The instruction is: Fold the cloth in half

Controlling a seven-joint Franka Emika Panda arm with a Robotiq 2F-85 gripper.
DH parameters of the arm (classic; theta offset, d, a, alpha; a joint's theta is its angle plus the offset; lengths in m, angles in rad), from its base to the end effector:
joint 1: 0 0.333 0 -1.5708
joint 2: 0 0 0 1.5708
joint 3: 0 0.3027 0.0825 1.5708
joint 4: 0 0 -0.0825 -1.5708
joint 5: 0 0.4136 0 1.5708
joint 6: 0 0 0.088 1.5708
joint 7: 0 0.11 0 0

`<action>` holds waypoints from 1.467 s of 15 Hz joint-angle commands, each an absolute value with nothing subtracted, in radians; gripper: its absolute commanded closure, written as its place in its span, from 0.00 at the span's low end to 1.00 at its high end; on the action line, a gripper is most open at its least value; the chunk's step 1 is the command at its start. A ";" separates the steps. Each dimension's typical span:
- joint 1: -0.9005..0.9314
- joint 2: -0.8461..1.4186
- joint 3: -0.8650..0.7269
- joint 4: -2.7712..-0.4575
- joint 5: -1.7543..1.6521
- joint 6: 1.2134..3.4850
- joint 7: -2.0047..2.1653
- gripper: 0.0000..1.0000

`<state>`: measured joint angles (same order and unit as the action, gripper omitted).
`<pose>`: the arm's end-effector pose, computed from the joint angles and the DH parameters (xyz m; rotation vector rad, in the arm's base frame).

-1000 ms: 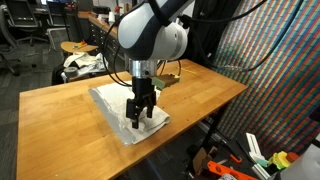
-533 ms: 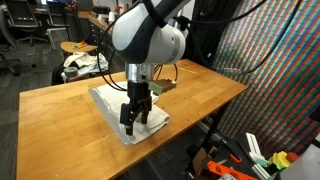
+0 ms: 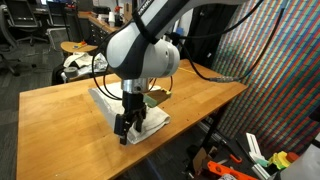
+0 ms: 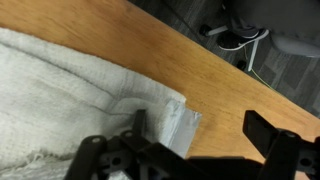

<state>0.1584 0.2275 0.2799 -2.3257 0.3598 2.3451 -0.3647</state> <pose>0.4592 0.2278 0.1909 -2.7438 -0.7339 0.3089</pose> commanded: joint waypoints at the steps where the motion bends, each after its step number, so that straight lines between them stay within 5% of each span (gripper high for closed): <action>1: 0.172 0.233 0.305 -2.327 0.368 2.357 -0.379 0.00; 13: 0.178 0.197 0.283 -2.287 0.260 2.443 -0.270 0.00; 22: 0.114 0.226 0.169 -2.194 0.104 2.050 -0.281 0.00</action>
